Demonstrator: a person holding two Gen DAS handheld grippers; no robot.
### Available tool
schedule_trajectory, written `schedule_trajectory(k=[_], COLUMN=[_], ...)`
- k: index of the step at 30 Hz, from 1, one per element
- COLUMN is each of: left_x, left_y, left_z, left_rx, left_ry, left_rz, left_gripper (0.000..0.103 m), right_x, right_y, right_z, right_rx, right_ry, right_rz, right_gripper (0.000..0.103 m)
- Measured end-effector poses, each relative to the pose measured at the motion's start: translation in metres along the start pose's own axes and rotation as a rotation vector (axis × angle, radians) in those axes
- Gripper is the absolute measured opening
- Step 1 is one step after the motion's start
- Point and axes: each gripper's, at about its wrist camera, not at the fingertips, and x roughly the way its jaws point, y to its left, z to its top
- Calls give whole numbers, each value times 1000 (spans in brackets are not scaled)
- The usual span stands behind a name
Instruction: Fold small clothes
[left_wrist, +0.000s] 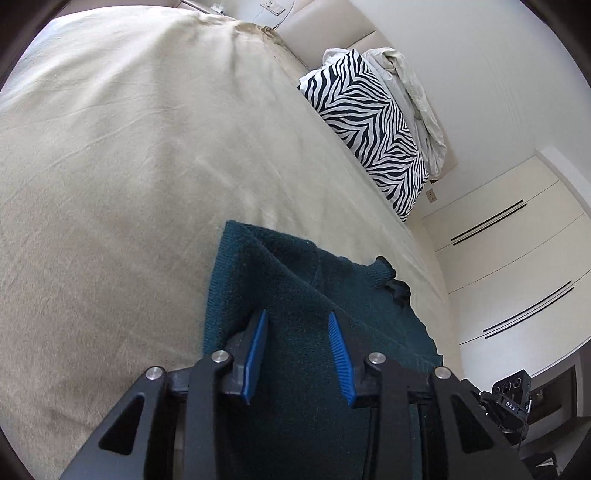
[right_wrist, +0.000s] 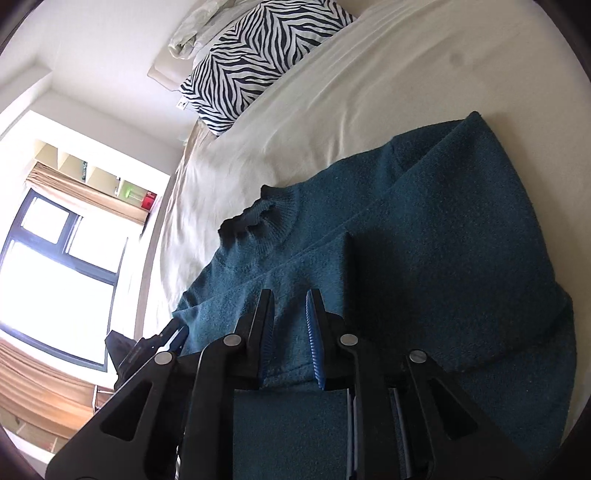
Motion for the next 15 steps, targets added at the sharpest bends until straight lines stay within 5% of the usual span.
schedule_trajectory(k=[2, 7, 10, 15], left_x=[0, 5, -2, -33], left_y=[0, -1, -7, -9], left_z=[5, 17, 1, -34], left_rx=[-9, -29, 13, 31], left_ry=[0, 9, 31, 38], left_rz=[-9, -18, -17, -34], left_gripper=[37, 39, 41, 48], right_x=[19, 64, 63, 46], right_y=[15, 12, -8, -18], right_z=[-3, -13, -18, -24], right_rx=[-49, -43, 26, 30], right_ry=[55, 162, 145, 124], right_rz=[47, 12, 78, 63], right_gripper=[18, 18, 17, 17])
